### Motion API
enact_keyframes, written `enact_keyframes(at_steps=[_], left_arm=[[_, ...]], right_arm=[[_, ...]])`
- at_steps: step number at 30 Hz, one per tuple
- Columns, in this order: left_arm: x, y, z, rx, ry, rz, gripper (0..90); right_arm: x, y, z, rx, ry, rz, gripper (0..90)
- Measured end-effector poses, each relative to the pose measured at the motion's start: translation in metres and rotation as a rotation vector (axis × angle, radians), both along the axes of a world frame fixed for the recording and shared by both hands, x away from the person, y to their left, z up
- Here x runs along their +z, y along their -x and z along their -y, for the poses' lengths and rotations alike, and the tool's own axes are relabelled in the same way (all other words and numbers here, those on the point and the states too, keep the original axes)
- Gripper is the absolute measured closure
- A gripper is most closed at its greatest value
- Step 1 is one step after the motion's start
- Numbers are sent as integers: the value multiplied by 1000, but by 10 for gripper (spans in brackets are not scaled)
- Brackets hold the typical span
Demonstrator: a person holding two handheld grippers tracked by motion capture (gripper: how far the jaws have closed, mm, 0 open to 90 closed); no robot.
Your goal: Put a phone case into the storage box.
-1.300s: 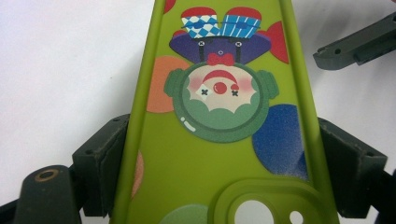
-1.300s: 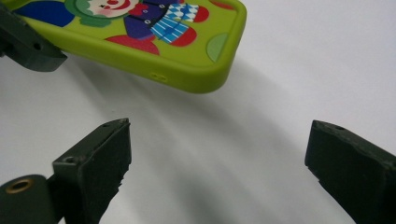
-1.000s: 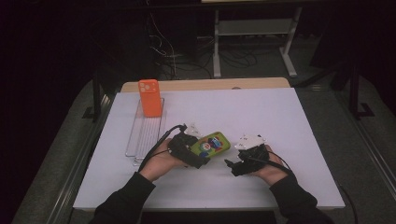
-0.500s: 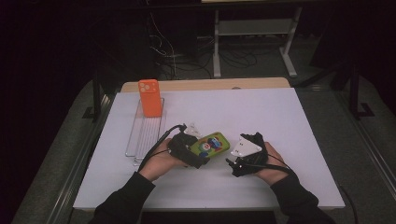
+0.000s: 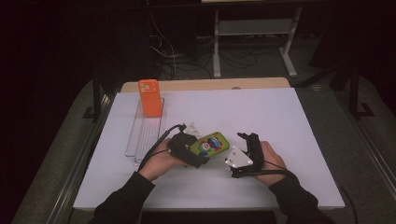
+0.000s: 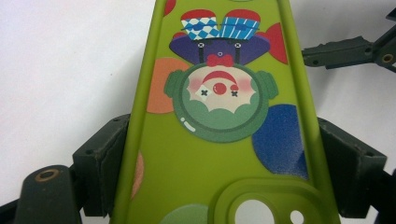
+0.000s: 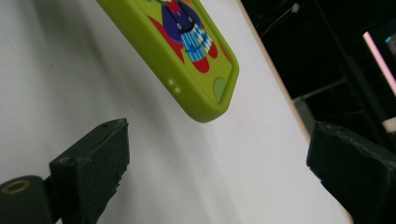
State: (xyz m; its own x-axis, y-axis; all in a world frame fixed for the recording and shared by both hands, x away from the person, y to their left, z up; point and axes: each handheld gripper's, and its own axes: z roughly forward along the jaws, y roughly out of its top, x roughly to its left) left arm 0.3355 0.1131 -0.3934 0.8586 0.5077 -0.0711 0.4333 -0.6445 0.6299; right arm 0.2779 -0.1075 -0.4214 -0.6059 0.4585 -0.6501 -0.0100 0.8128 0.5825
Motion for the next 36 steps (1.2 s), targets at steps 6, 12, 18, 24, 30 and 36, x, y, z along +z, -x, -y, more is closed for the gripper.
enact_keyframes(at_steps=[6,12,18,24,30,36], left_arm=[[-1,1,0,6,3,-6,149],[-1,1,1,10,9,-10,149],[1,-1,-2,-18,-25,-5,150],[1,1,0,5,14,-14,150],[2,3,2,-23,1,-11,149],[2,4,4,-30,6,-9,150]], right_arm=[[-2,3,-5,48,105,112,50],[-4,7,-10,71,170,180,54],[-8,11,-16,101,254,262,54],[-14,16,-24,111,294,317,67],[-16,15,-29,134,343,385,134],[-16,17,-32,153,350,382,291]])
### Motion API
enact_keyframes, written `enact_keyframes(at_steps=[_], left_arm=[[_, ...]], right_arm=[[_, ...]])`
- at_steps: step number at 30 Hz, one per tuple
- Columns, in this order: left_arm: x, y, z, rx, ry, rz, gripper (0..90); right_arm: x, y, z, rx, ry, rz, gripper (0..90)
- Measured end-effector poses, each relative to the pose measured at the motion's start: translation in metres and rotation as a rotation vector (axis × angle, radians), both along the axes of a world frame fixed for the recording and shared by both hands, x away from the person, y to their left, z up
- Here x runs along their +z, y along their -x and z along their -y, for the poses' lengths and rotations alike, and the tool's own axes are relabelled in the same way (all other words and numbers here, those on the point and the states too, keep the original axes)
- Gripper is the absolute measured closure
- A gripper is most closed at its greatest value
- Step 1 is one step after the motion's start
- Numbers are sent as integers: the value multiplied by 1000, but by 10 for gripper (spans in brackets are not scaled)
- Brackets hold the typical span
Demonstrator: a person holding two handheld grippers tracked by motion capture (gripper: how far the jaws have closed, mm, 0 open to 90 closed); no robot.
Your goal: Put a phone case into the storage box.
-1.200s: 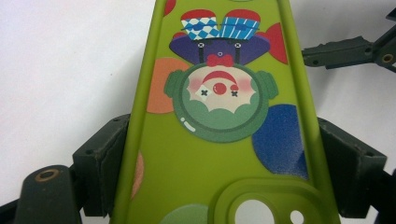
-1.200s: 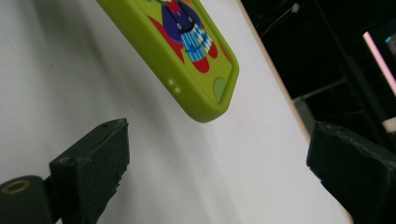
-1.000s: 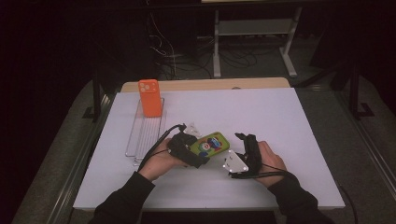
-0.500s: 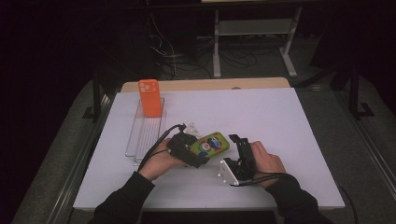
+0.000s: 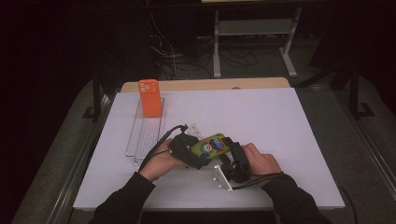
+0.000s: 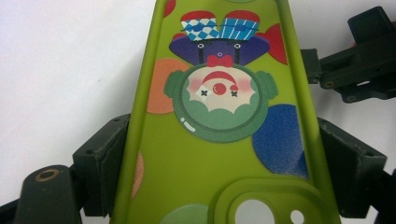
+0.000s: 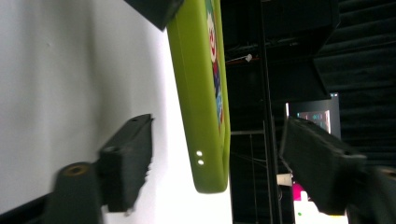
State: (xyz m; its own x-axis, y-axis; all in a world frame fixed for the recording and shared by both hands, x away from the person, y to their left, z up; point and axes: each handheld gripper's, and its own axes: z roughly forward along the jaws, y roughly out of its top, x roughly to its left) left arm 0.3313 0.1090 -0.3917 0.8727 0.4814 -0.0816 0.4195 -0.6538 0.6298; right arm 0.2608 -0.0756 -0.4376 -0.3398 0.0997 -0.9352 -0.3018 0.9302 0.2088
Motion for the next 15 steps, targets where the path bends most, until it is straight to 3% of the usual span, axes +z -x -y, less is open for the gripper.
enact_keyframes(at_steps=[1,3,4,7,8,10,11,15], left_arm=[[0,0,0,-12,-11,4,150],[-1,1,2,0,10,-2,150],[0,1,1,-20,-11,0,149],[-1,2,3,-6,11,0,149],[0,1,2,-29,-14,5,149],[0,2,2,-26,-12,5,150],[-1,3,4,-3,17,-2,150],[0,3,4,-15,14,-2,149]], right_arm=[[0,0,0,0,0,-2,316],[-1,0,-1,10,9,-4,375],[-1,0,-1,10,11,-2,390],[-2,1,-2,16,22,5,459],[-3,1,-3,15,26,4,479],[-3,2,-3,18,31,9,524],[-3,2,-4,20,31,8,550],[-4,3,-4,25,37,13,642]])
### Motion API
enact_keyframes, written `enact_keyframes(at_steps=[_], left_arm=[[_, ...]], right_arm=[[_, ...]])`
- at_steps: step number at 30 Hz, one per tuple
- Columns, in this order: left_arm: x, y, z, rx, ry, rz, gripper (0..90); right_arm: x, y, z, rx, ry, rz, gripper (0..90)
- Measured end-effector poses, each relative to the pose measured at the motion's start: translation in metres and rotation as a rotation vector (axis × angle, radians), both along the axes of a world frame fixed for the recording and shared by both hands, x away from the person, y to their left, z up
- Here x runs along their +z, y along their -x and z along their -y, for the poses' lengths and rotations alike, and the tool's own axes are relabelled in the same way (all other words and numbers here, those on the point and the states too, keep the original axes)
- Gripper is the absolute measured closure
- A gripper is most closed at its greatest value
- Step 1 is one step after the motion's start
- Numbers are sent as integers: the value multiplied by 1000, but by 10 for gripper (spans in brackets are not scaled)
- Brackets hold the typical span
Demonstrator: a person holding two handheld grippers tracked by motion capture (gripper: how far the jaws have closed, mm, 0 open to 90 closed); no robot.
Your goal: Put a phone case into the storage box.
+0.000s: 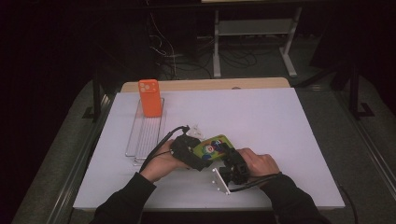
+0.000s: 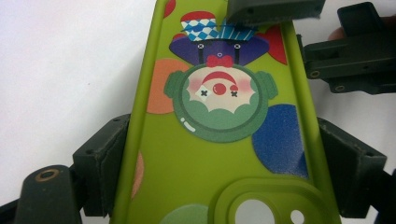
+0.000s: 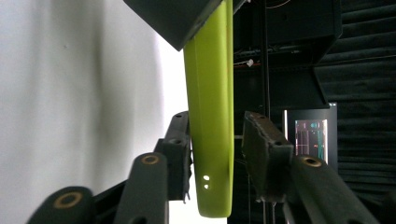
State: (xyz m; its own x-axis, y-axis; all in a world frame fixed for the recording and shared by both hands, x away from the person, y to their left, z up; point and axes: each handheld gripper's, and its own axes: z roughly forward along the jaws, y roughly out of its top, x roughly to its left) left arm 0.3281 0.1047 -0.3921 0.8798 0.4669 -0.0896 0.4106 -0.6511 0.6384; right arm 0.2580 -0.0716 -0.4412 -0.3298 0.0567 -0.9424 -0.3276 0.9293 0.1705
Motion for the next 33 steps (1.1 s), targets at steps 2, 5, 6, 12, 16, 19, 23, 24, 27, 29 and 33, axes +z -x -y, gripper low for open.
enact_keyframes(at_steps=[2,5,6,12,16,19,23,24,27,29,33], left_arm=[[1,-1,-1,-11,-13,4,149],[2,-2,-2,-19,-16,3,149],[2,-2,-3,-14,-14,0,149],[1,-2,-3,-15,-3,-8,144],[3,-2,-5,-21,5,6,131],[5,-1,-6,-30,21,14,98],[9,-1,-9,-39,46,-4,7],[10,-1,-10,-45,47,4,7],[11,-2,-14,-38,56,7,6],[11,-2,-17,-13,68,5,6],[10,-6,-24,-18,37,20,6]], right_arm=[[-1,1,-1,0,-10,-3,676],[-1,1,-1,11,6,3,718],[-1,1,-1,13,12,0,732],[-3,2,-3,10,39,2,752],[-3,3,-3,13,33,25,755],[-2,4,-3,-4,20,6,756],[-1,1,-2,-20,20,14,756],[0,1,-2,-27,14,7,756],[1,-1,0,-39,5,-19,755],[1,-4,2,-48,-12,-25,755],[4,-6,6,-91,-68,-72,755]])
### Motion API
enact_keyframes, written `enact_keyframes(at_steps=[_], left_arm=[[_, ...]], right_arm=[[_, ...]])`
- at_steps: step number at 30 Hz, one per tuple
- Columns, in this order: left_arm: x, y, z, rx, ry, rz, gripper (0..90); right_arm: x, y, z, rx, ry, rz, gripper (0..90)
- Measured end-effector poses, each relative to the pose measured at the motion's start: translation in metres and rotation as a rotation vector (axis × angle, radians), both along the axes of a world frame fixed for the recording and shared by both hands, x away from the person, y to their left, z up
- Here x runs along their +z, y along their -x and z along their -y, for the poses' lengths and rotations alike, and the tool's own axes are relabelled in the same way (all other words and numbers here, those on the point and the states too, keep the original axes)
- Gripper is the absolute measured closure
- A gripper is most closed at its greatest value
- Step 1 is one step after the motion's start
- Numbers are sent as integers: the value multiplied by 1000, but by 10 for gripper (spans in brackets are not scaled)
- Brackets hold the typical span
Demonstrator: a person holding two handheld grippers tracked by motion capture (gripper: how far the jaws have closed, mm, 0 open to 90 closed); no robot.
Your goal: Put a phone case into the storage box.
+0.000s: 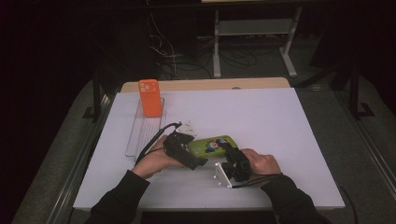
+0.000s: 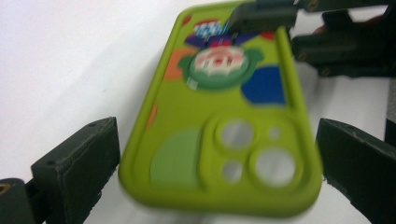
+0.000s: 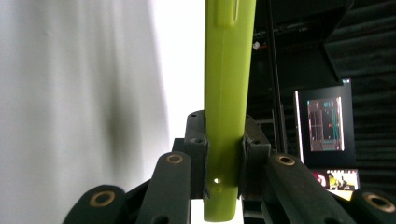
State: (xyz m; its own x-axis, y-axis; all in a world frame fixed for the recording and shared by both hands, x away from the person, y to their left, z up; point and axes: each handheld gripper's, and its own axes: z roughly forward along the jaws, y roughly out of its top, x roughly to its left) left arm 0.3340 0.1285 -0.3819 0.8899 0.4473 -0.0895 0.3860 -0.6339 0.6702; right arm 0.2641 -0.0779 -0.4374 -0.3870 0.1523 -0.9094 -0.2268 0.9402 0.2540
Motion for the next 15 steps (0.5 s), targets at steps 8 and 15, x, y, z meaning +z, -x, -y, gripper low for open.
enact_keyframes(at_steps=[8,15], left_arm=[[0,-3,-6,27,-12,27,6],[-1,-2,-6,53,11,19,6]], right_arm=[[8,-8,8,-39,-78,-78,755],[12,-15,14,-85,-179,-154,755]])
